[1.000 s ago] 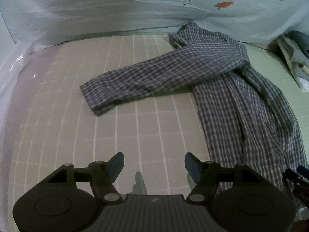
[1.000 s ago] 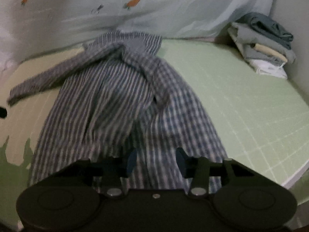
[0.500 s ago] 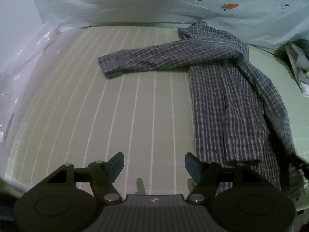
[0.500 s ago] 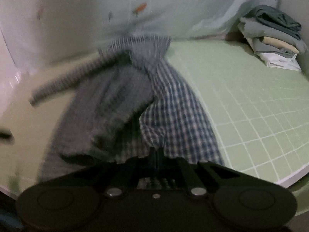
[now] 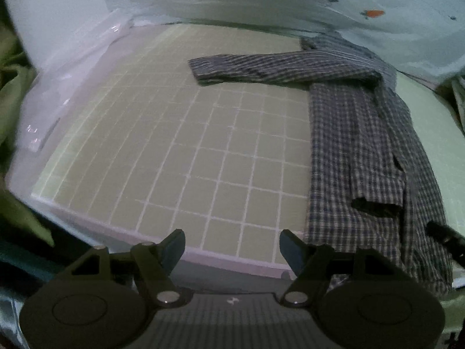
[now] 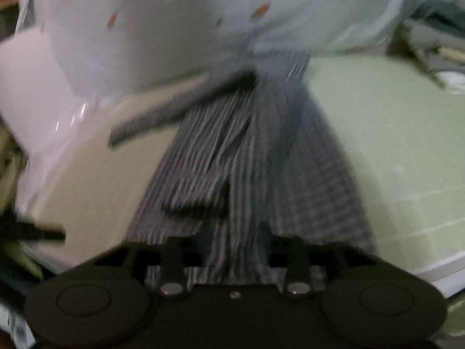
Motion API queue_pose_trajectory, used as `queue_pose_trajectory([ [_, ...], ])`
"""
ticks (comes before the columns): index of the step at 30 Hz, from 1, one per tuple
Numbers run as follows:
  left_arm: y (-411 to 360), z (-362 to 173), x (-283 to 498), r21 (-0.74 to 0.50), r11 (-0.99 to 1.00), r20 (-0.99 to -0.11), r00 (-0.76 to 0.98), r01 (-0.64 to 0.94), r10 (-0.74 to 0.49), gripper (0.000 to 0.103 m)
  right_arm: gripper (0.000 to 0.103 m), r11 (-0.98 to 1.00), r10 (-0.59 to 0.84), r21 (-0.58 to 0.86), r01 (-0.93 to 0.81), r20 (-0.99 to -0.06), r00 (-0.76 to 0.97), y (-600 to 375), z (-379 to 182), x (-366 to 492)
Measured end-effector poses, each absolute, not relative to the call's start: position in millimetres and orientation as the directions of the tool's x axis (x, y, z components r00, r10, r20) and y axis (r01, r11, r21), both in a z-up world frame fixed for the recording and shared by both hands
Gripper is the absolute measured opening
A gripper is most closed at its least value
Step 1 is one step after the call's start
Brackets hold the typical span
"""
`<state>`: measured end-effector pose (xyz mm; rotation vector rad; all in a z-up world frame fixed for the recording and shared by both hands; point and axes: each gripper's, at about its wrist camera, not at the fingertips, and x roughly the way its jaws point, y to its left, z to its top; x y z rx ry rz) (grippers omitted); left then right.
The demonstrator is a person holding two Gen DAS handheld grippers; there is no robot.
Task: Fold clothes
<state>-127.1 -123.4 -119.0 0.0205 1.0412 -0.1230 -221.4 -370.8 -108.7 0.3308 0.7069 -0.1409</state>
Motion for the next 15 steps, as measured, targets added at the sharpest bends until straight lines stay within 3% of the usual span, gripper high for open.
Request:
queue_pose_trajectory([
  [4,-123,-120,-122,-0.054,0.994,-0.865,0.493,0.093,-0.093,0.073,0.038,0.935,-0.077,0.192,0.297,-0.710,0.700,-382,-121,-209],
  [11,-117,-120,-85,-0.067,0.995,-0.864,0.494,0.076,-0.096,0.075,0.040,0.944,-0.053,0.172,0.283,-0.765,0.642,-376,-134,-188],
  [14,-109,-123,-52,-0.083,0.996,-0.864,0.495,0.043,-0.093,0.078,0.060,0.937,-0.090,0.166,0.308,-0.736,0.671,-377,-121,-171],
  [15,-107,-124,-38,-0.092,0.995,-0.864,0.495,0.032,-0.096,0.079,0.078,0.932,-0.111,0.162,0.323,-0.723,0.682,-380,-117,-162],
])
